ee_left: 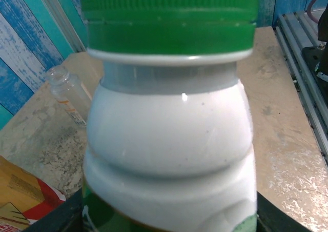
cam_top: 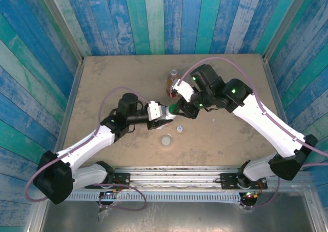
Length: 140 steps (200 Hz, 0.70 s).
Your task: Screw on the bottle caps
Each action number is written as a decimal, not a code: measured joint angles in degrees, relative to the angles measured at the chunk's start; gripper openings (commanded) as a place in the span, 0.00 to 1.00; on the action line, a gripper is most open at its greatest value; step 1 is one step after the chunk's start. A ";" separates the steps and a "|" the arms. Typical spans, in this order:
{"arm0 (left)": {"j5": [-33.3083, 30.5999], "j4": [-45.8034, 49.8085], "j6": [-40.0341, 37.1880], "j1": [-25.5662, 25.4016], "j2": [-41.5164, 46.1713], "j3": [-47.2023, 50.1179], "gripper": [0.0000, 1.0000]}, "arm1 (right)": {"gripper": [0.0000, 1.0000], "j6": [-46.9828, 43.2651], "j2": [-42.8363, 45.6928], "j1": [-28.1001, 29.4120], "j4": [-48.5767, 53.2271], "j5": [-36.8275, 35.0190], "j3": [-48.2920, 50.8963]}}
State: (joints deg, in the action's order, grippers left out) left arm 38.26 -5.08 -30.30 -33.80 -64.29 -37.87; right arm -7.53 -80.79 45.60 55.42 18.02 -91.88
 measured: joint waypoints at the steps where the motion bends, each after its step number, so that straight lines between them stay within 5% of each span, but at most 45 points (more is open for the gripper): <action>1: 0.09 -0.09 0.22 0.00 0.00 0.02 0.49 | 0.49 0.17 0.09 0.00 -0.02 -0.04 0.02; 24: 0.07 -3.39 1.75 0.09 -0.48 0.07 0.49 | 0.68 0.66 3.91 -0.98 -3.17 -1.22 2.34; 84: 3.41 -18.12 14.58 0.09 -1.66 4.68 0.49 | 0.72 3.93 16.68 -1.11 -25.42 -0.44 18.47; 140: 4.55 -22.34 18.67 0.09 -1.66 4.83 0.49 | 0.68 5.42 15.19 -1.11 -34.80 3.72 21.88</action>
State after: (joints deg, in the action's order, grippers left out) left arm 42.81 -27.42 -11.64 -33.71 -65.95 -33.04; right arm -2.11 -65.60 44.49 20.62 21.74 -70.00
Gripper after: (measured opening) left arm 0.539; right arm 0.703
